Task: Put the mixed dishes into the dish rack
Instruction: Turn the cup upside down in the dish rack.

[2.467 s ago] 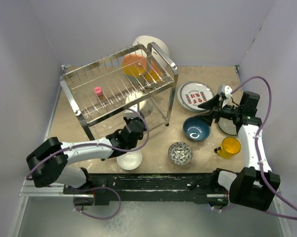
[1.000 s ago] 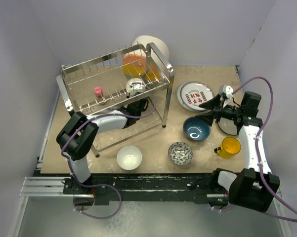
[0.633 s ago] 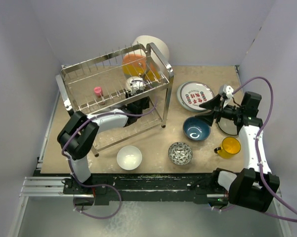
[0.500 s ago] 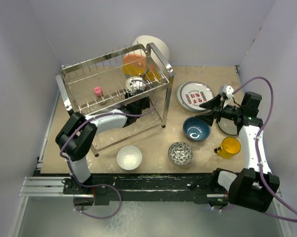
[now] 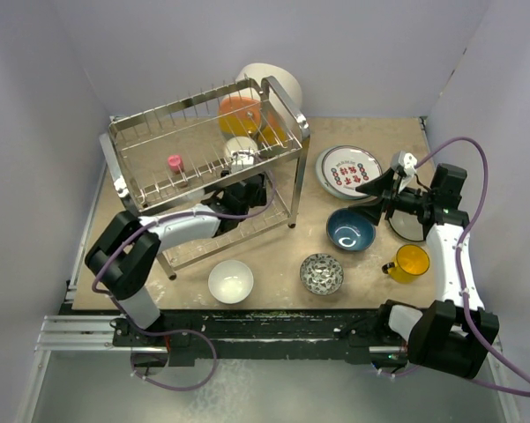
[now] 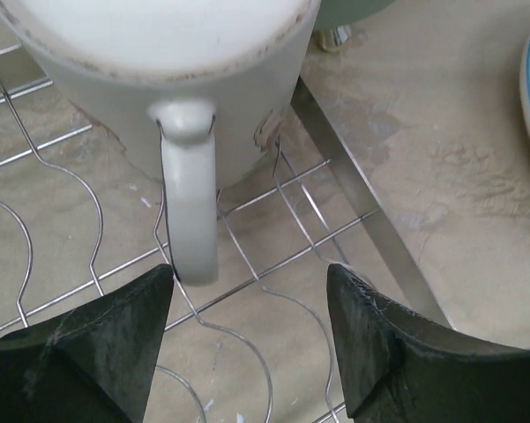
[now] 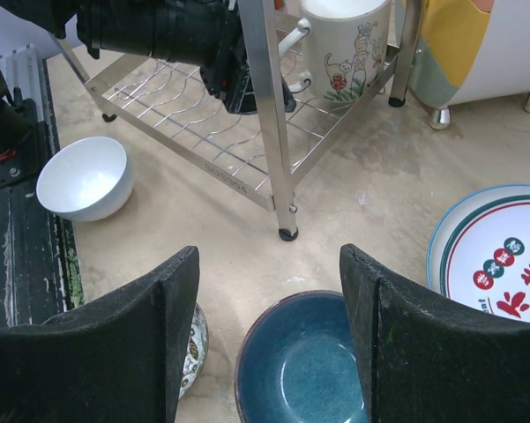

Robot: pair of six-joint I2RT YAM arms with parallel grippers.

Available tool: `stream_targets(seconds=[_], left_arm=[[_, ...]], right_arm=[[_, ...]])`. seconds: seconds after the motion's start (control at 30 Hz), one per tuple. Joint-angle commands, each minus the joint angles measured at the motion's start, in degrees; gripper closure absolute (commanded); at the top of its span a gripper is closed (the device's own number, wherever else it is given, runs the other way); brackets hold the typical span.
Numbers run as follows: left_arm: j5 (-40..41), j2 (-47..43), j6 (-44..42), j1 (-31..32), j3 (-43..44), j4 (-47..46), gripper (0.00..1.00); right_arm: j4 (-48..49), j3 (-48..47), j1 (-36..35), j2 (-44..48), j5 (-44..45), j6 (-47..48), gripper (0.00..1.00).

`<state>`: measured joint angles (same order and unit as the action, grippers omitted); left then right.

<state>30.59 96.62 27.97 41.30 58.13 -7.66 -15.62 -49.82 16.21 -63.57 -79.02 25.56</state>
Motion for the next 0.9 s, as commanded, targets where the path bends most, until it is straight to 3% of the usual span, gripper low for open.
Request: stream_targets(seconds=[0.0, 0.27, 0.47, 0.67, 0.87], left_arm=[[-1.6, -3.8, 0.3, 0.6, -1.8, 1.2, 0.27], [-7.8, -7.9, -5.5, 0.8, -6.1, -1.9, 0.34], [-10.4, -7.8, -7.0, 0.8, -6.1, -0.1, 0.69], [-6.3, -8.3, -6.7, 0.8, -5.9, 4.6, 1.00], [-3.3, -9.4, -7.1, 0.8, -6.3, 8.5, 1.00]], right_arm=[[0.0, -2.5, 0.4, 1.4, -1.0, 0.7, 0.32], [0.1, -2.5, 0.5, 1.4, -1.0, 0.8, 0.32], [0.0, -2.5, 0.7, 1.4, -1.0, 0.8, 0.32], [0.2, -2.5, 0.7, 1.3, -1.0, 0.9, 0.32], [0.5, -2.5, 0.7, 1.3, -0.3, 1.0, 0.32]])
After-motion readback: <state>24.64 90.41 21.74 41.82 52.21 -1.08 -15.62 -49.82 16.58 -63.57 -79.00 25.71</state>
